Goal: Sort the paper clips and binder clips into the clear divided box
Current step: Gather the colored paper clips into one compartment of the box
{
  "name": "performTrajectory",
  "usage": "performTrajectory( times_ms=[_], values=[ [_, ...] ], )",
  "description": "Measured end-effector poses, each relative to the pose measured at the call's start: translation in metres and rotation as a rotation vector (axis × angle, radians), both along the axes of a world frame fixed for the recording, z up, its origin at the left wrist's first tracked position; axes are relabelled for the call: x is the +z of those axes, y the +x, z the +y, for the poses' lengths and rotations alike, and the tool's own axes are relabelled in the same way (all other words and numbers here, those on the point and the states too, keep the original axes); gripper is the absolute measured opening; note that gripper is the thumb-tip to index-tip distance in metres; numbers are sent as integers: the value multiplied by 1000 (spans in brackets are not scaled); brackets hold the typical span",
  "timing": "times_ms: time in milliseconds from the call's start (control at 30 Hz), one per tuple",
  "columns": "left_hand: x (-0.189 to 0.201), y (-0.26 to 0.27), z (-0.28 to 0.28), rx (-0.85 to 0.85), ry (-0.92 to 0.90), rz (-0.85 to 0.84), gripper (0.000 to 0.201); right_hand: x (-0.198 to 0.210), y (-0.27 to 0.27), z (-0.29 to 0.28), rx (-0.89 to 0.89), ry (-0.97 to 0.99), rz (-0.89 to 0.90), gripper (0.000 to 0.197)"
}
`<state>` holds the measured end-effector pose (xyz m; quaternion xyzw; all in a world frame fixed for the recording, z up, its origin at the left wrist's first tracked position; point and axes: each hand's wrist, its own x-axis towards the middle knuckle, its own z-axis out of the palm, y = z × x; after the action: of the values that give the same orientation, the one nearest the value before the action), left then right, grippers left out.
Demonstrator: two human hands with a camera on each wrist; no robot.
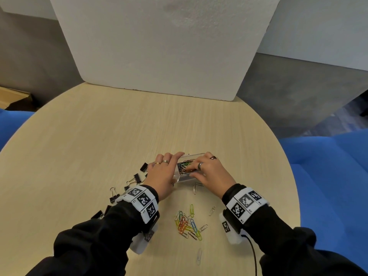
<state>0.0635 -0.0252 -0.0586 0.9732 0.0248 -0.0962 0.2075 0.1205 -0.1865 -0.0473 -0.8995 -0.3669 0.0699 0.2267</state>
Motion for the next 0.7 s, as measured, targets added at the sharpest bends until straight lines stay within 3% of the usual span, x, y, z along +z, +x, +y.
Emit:
performTrajectory(
  times_ms=[100, 167, 233, 333, 433, 533, 700],
  values=[
    [1, 1, 1, -1, 1, 3, 81, 4, -8, -3, -142, 170, 2, 20],
    [2, 3, 1, -2, 7, 1, 80, 5, -21, -9, -179, 249, 4, 31],
    [4, 5, 1, 2, 0, 3, 79, -1, -37, -14, -107, 140, 108, 38],
    [6, 5, 1, 0, -2, 13, 80, -22, -63, -18, 162, -176, 293, 32],
    [7, 5, 1, 5, 4, 15, 81, -40, -81, -20, 327, -269, 254, 42],
    [7, 5, 1, 7, 4, 14, 81, -40, -85, -24, 315, -277, 203, 39],
    [6, 6, 0, 15, 2, 12, 82, -33, -82, -41, 219, -252, 284, 37]
  ],
)
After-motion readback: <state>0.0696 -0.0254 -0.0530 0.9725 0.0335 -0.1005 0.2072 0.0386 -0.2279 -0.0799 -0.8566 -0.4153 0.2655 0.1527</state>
